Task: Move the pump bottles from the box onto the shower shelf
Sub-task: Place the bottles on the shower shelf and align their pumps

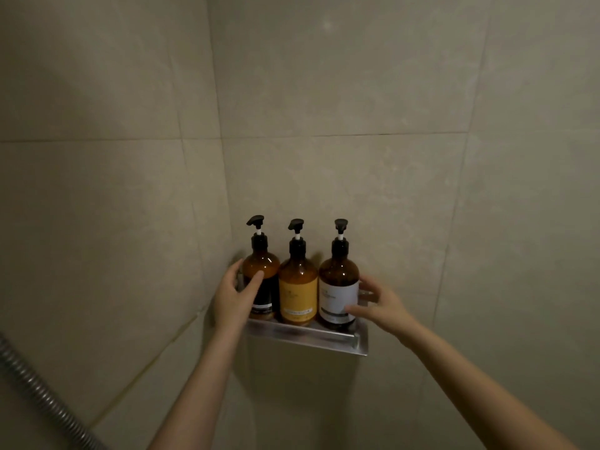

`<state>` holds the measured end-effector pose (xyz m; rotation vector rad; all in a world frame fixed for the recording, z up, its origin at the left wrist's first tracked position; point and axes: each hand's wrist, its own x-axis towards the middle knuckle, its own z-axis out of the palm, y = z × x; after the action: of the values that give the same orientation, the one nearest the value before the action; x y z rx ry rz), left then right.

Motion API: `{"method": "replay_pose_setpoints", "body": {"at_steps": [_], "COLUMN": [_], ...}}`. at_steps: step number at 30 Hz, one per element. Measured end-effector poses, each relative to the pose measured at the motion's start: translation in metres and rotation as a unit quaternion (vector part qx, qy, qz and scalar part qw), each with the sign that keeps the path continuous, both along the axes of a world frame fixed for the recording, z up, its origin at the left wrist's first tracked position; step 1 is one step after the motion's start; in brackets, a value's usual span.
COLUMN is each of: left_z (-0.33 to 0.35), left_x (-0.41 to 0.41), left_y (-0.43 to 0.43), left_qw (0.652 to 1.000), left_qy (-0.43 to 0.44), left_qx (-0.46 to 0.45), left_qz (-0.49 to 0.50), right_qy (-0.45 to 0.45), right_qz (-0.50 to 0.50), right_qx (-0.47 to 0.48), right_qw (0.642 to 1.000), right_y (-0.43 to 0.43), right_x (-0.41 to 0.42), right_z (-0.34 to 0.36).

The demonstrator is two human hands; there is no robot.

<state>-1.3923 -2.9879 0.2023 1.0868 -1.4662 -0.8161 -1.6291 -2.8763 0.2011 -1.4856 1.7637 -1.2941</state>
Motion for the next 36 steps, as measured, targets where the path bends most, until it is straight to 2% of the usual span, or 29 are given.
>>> {"method": "replay_pose_setpoints", "body": {"at_steps": [2,7,18,23,28,36], "left_z": [-0.001,-0.004,-0.009,-0.009,-0.009,0.003], "left_x": [0.001,0.005,0.015,0.024,0.028,0.024], "left_y": [-0.005,-0.01,-0.013,-0.025,-0.034,-0.037], "left_qw": [0.999,0.997,0.999,0.998,0.985,0.987], "left_qy": [0.028,0.039,0.005,-0.003,0.117,0.091], "left_qx": [0.011,0.024,0.001,0.025,0.096,0.068], "left_qz": [-0.043,-0.061,-0.04,-0.058,-0.088,-0.109], "right_qy": [-0.018,-0.012,0.008,0.027,0.025,0.047], "right_qz": [0.014,-0.037,-0.058,-0.071,-0.054,-0.065], "right_qx": [-0.022,-0.048,-0.058,-0.065,-0.045,-0.054], "right_qw": [0.999,0.998,0.997,0.995,0.997,0.995], "right_y": [-0.003,-0.008,-0.008,-0.01,-0.01,-0.015], "right_x": [0.004,0.008,0.0,0.001,-0.002,0.0], "right_z": [-0.005,-0.012,-0.018,-0.019,-0.016,-0.007]}}
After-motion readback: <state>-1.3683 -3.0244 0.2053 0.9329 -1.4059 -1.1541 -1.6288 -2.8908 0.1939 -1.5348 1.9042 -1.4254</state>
